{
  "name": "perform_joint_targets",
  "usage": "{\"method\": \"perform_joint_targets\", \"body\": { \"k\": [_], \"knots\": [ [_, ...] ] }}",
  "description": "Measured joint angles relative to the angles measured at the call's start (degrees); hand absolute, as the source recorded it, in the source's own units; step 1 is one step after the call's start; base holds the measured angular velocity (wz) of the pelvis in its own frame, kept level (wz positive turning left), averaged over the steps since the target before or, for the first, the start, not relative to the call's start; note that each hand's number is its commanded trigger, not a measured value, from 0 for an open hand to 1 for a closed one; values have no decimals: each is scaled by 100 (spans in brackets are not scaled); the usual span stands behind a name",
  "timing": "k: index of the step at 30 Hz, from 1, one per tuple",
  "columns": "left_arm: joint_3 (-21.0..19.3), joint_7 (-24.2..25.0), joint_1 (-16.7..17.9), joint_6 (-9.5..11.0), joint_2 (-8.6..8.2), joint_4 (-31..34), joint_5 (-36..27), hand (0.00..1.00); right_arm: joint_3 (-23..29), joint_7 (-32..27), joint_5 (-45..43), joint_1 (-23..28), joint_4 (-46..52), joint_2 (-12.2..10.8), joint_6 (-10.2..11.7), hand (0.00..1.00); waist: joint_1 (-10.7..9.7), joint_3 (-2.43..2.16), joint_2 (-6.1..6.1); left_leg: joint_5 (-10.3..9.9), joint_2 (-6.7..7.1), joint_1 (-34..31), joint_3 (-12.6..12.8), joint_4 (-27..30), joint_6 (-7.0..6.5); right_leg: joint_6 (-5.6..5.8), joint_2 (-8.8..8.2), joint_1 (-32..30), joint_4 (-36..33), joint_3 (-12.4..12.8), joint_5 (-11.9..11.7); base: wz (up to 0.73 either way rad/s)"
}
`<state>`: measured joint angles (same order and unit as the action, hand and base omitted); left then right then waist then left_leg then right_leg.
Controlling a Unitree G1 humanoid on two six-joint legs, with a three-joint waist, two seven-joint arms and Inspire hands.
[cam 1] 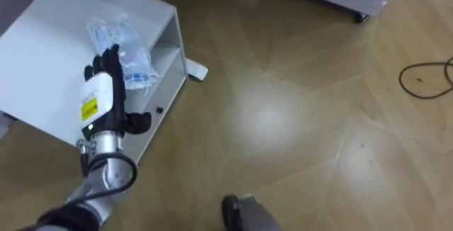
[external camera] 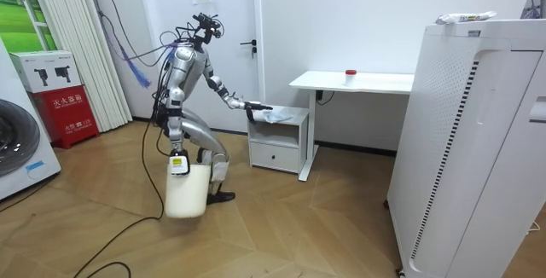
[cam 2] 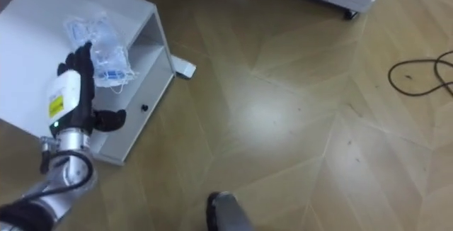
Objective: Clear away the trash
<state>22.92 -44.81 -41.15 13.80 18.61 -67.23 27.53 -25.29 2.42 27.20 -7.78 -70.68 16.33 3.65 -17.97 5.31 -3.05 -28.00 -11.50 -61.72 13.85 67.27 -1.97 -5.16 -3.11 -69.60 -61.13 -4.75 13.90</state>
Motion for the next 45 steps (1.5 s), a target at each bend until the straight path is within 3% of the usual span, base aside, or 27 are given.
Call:
{"method": "perform_joint_targets", "body": {
  "k": [6, 11, 14, 22, 23, 24, 25, 32, 37, 45],
  "knots": [
    [185, -14, -24, -274, 79, -267, 708, 0, 2, 238, 27, 9, 89, 1, -72, 100, -117, -1, -2, -9, 12, -241, -111, 200, -20, -20, -25, -184, -145, -60, 45, 2],
    [301, -76, -67, -448, 285, -266, 1357, 0, 28, 325, 96, 38, 130, 17, -125, 100, -143, -2, -1, -14, 10, -441, -168, 352, -23, -44, -39, -358, -277, -86, 61, 2],
    [318, -80, -144, -563, 370, -265, 1494, 0, 35, 399, 107, 85, 214, 92, -131, 100, -143, -2, -2, -14, 9, -571, -200, 414, -23, -50, -36, -471, -317, -96, 61, 0],
    [538, -192, -213, -728, 401, -266, 1670, 0, 21, 563, 471, 125, 411, 214, -247, 100, -111, -2, -8, -36, 13, -835, -309, 597, -3, -57, -52, -676, -468, -160, 70, 1],
    [542, -196, -220, -739, 405, -268, 1711, 62, 21, 601, 549, 124, 411, 218, -247, 100, -91, -1, -11, -47, 10, -847, -318, 610, -17, -81, -51, -681, -477, -168, 88, 0],
    [542, -197, -229, -744, 409, -273, 1712, 92, 21, 619, 608, 125, 411, 221, -247, 100, -83, -1, -11, -54, 12, -855, -320, 613, -30, -84, -54, -688, -481, -168, 89, 0],
    [542, -201, -256, -753, 421, -296, 1714, 100, 22, 652, 695, 124, 411, 234, -247, 100, -67, -1, -12, -56, 14, -874, -320, 630, -35, -84, -58, -709, -497, -167, 89, 0],
    [543, -337, -407, -894, 516, -374, 1721, 100, 29, 700, 1263, 236, 439, 274, -261, 100, -14, 1, -27, -68, 30, -913, -354, 692, -43, -123, -110, -742, -579, -210, 117, 2],
    [534, -355, -645, -1020, 532, -471, 1872, 100, 29, 809, 1299, 264, 469, 352, -394, 100, 69, 4, -83, -85, 26, -889, -443, 755, -19, -138, -87, -665, -581, -269, 119, -3],
    [535, -203, -653, -1233, 601, -561, 2101, 100, 70, 846, 1295, 405, 765, 421, -506, 100, 101, 3, -117, -97, -21, -851, -491, 812, -8, -157, -79, -591, -609, -303, 132, 0]
  ]
}}
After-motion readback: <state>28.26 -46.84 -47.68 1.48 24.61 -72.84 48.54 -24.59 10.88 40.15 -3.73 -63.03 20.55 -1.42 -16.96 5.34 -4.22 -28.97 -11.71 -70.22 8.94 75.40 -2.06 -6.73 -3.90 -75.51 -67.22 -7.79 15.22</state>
